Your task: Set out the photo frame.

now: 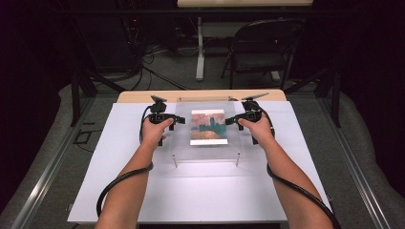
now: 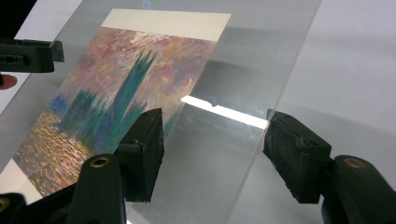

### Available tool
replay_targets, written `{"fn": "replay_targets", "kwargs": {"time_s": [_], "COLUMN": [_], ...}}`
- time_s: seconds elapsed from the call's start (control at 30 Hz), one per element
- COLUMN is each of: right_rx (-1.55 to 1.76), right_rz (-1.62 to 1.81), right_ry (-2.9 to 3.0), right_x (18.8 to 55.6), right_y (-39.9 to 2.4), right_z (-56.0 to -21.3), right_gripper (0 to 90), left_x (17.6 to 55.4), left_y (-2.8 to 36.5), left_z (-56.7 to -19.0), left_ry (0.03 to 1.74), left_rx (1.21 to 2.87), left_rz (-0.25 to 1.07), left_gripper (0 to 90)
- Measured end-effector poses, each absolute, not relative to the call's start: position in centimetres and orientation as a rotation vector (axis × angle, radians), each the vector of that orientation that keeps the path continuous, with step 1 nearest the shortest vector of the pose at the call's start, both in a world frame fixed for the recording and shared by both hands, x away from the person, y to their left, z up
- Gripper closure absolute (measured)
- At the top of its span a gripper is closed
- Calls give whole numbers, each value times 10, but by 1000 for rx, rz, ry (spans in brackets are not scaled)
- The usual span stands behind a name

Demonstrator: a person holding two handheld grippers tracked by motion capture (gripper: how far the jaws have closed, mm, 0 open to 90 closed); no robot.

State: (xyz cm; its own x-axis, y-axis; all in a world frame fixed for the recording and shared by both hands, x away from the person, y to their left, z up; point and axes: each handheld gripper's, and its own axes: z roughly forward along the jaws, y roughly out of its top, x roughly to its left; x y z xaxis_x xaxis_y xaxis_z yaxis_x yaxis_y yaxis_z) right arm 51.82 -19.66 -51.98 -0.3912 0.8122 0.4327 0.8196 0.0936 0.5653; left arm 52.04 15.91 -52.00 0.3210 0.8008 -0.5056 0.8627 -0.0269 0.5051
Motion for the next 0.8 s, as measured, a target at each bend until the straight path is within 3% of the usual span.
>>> {"fn": "replay_targets", "kwargs": {"time_s": [0.8], "right_rx": [-1592], "right_rz": [-1390], "right_ry": [-2554], "right_x": [467], "right_y": [-199], "right_z": [-469], "right_gripper": [474], "left_x": [473], "left_y": [173], "left_z": [-469], "left_ry": [1300], "left_rx": [1814], "left_rz": [25], "left_gripper": [581]}}
